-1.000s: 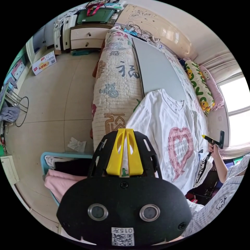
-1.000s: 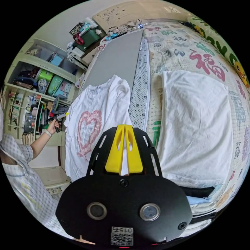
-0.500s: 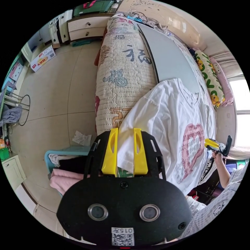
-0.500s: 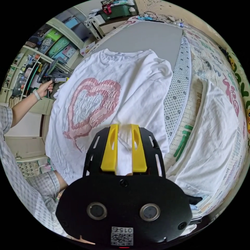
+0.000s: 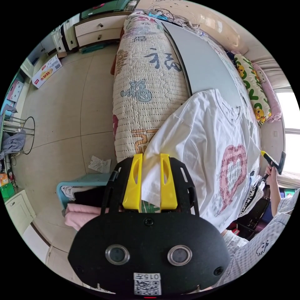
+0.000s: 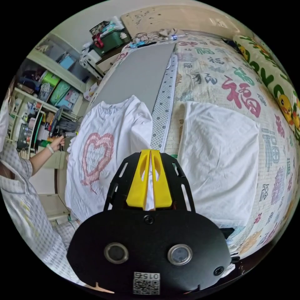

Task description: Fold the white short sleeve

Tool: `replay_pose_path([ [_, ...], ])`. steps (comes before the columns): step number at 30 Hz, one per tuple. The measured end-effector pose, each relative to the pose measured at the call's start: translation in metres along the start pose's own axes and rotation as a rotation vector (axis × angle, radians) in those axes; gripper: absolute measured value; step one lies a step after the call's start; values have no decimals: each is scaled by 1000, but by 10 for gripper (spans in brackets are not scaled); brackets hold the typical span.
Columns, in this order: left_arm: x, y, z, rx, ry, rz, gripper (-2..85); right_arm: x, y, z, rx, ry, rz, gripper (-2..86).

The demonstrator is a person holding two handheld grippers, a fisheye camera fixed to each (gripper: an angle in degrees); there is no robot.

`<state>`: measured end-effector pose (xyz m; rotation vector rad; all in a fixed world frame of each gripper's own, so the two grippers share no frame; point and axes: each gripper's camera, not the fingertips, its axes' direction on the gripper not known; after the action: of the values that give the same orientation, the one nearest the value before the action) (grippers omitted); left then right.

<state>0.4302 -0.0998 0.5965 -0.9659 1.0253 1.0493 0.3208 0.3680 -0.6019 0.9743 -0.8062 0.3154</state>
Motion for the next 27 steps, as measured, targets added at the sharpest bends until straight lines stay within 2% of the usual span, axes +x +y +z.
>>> replay_pose_path([
  [3,2,3,1,16,8,-16,87,-25,10,12,-45,18,-21,71],
  [7,9,6,3,16,-11,-10,86,-28,30,34,-57,-124,46,114],
  [11,12,9,6,-2,-10,-15,86,-45,47,32,-31,5,54,129],
  [17,15,25,14,17,-7,-37,87,-32,89,28,6,-38,223,119],
  [24,18,42,25,11,-4,-46,86,-23,93,53,52,-128,277,108],
  [27,20,51,30,0,-7,-44,79,-19,94,56,57,-116,285,67],
])
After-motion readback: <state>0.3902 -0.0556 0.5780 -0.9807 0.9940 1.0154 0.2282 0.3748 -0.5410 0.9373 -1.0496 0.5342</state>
